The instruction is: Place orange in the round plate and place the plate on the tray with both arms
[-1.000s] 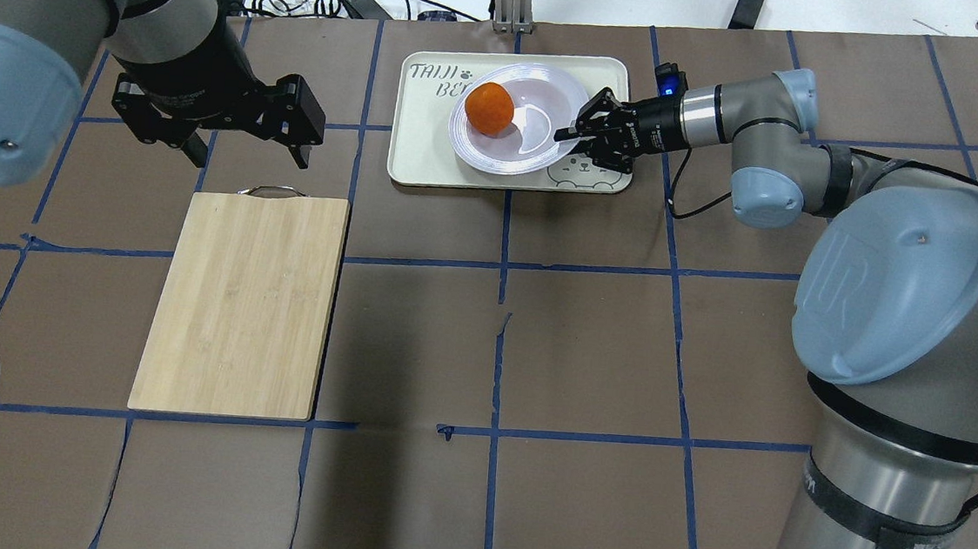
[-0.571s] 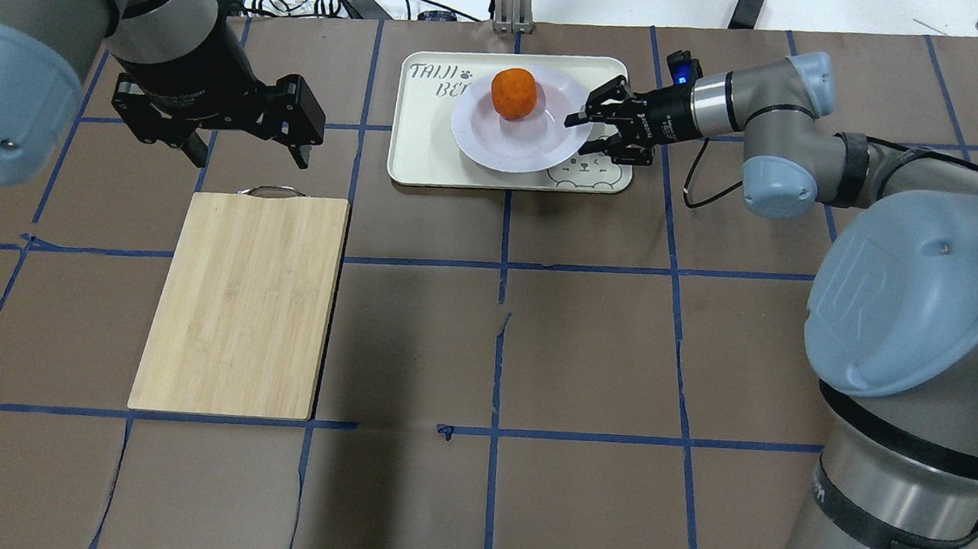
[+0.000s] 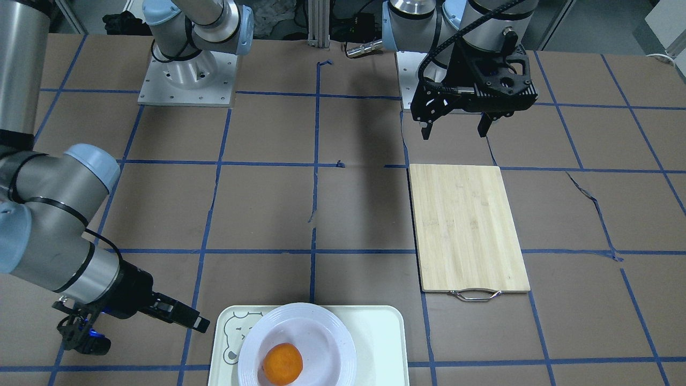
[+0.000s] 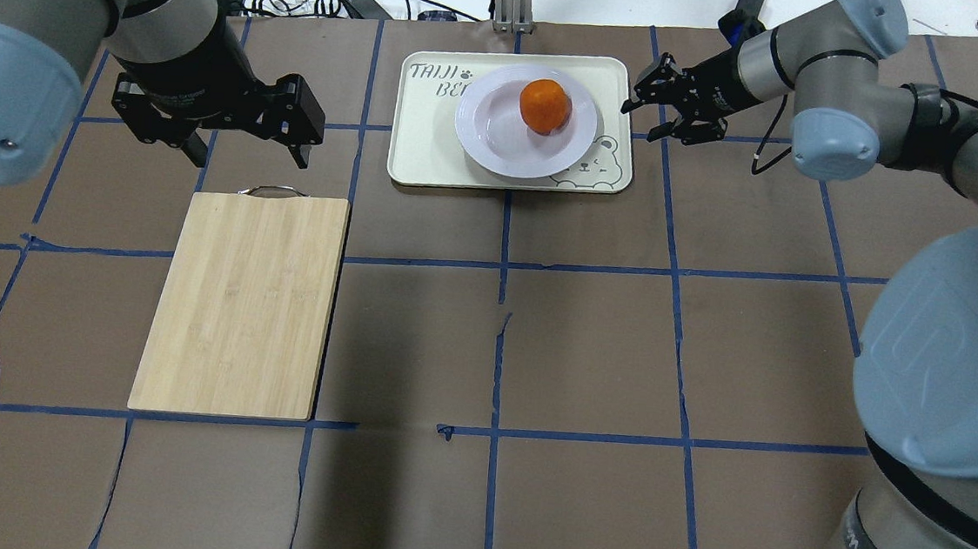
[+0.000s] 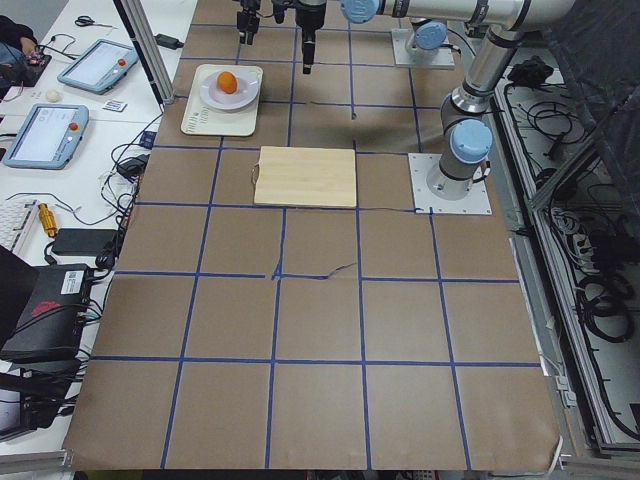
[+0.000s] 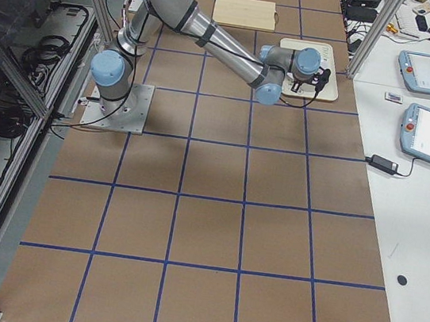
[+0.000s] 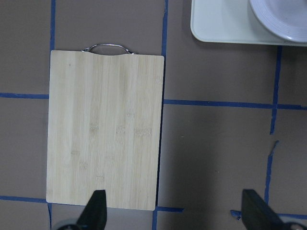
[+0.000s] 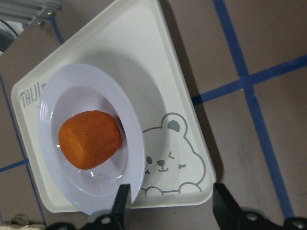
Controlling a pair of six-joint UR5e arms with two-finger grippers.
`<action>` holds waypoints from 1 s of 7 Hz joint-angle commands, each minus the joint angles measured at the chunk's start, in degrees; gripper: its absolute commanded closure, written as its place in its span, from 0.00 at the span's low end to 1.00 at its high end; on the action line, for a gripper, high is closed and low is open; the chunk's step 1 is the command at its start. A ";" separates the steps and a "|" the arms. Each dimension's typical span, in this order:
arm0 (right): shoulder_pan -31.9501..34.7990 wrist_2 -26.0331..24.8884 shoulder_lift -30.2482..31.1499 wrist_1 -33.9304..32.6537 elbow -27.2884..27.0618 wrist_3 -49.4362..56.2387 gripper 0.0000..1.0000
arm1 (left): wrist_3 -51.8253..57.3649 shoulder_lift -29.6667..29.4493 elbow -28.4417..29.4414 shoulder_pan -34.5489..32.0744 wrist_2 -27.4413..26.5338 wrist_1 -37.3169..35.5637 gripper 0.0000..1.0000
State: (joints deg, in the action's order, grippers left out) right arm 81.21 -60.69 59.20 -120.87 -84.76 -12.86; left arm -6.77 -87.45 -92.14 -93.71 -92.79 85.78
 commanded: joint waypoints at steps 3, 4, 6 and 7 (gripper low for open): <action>10.95 -28.19 8.55 29.07 14.16 2.92 0.26 | 0.00 0.00 0.03 0.02 0.15 0.00 0.00; 11.68 -28.78 14.30 36.95 13.40 2.93 0.25 | 0.00 0.00 0.03 0.02 0.06 0.00 0.00; 11.69 -28.87 20.23 41.24 9.72 3.97 0.19 | 0.00 0.00 0.03 0.02 0.06 0.00 0.00; 11.69 -28.96 21.38 40.55 7.52 6.77 0.19 | 0.00 0.00 0.03 -0.07 0.06 0.00 0.00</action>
State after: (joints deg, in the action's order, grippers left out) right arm 92.82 -89.43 78.33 -80.74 -74.67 -8.57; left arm -6.77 -87.45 -92.11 -93.71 -92.72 85.78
